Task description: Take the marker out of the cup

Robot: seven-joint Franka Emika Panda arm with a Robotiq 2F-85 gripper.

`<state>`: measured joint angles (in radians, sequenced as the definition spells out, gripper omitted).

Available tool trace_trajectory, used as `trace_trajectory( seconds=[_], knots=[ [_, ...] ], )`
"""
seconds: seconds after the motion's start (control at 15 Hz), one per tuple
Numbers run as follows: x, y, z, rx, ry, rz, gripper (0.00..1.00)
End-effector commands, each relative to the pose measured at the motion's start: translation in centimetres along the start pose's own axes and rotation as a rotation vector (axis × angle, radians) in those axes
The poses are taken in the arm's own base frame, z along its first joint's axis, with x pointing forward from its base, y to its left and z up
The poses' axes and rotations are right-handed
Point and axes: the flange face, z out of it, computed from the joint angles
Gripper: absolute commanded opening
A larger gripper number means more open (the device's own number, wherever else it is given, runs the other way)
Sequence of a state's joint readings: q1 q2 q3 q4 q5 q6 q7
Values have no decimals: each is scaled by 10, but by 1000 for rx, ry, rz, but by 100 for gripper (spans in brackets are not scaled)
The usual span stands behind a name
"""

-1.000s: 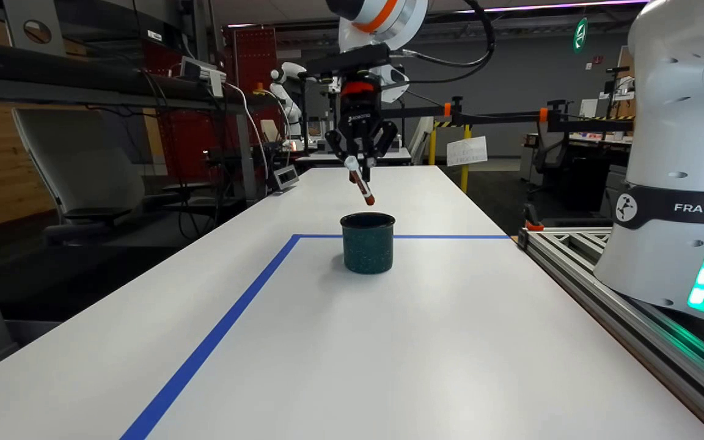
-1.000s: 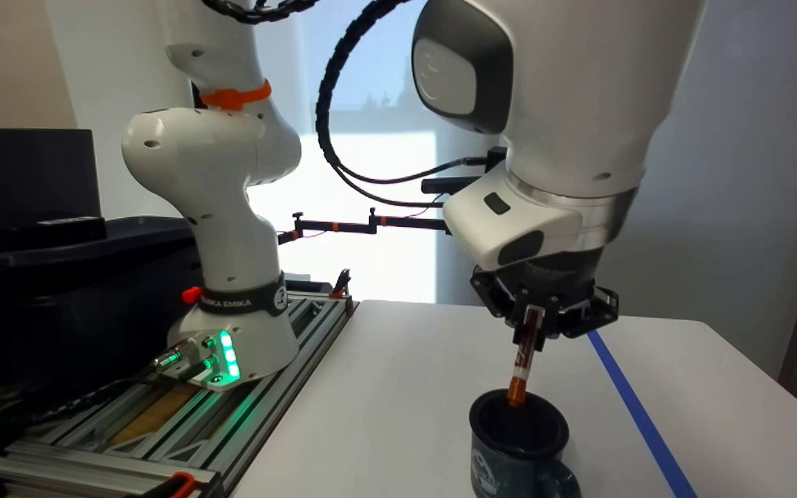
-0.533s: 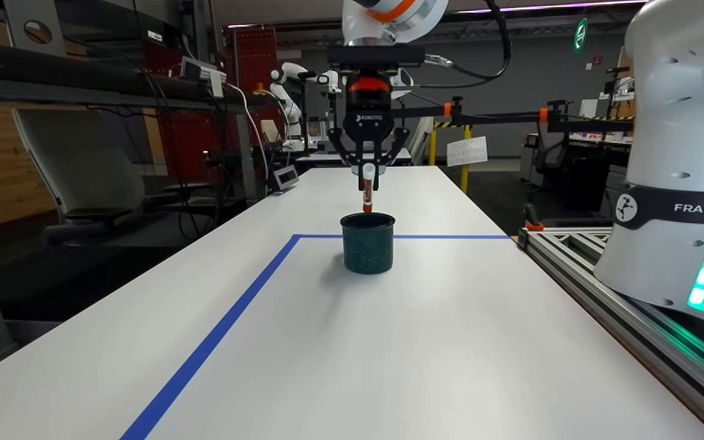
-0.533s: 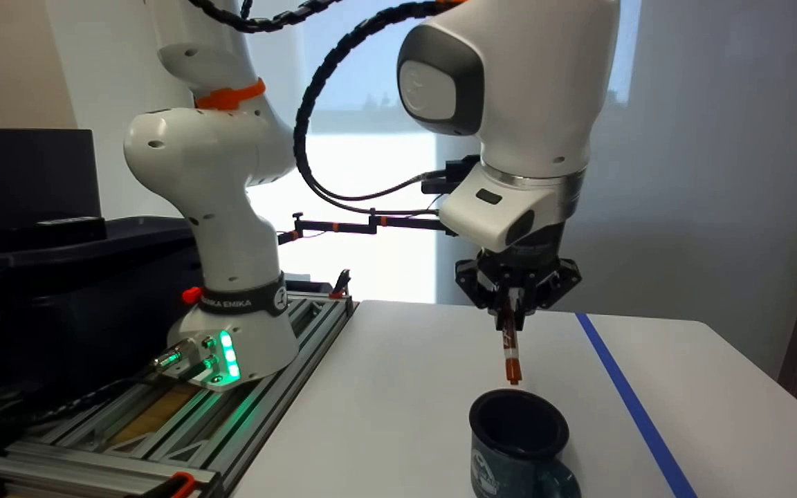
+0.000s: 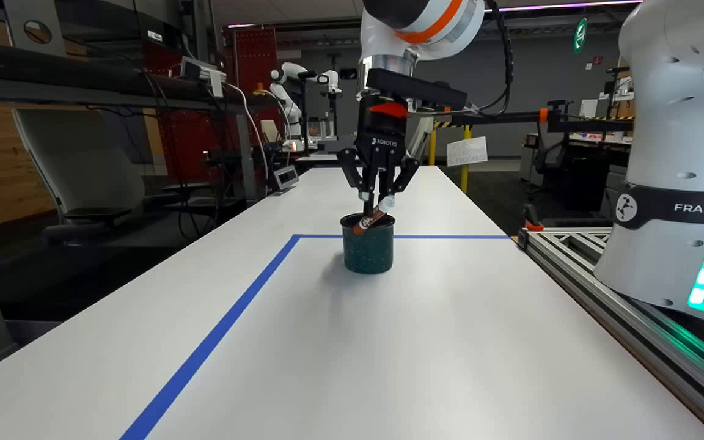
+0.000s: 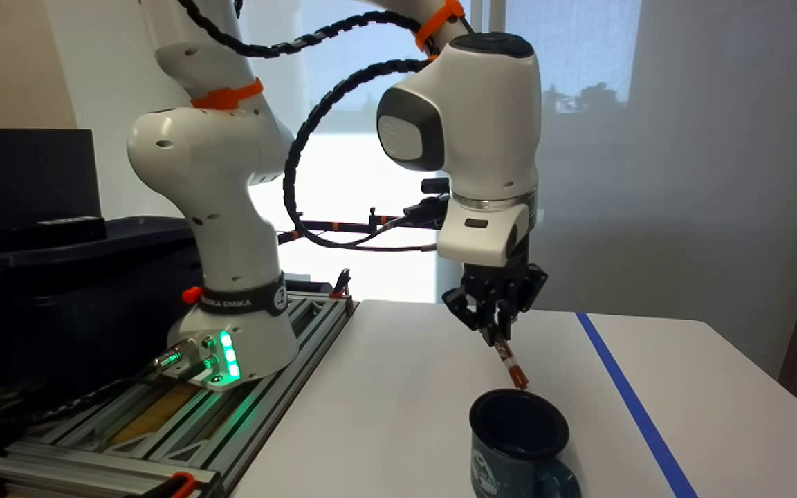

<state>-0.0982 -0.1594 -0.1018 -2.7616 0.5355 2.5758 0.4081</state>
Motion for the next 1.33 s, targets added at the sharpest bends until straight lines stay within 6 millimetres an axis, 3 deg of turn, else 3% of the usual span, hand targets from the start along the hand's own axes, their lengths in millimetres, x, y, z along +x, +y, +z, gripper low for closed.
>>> trace_trajectory(
  seconds=[0.0, 0.73, 1.27],
  knots=[
    [1, -4, 4, 64, 27, -177, 5],
    [16, 47, 74, 33, -14, -540, 5],
    [19, 72, 97, 5, 9, -652, 5]
  ],
)
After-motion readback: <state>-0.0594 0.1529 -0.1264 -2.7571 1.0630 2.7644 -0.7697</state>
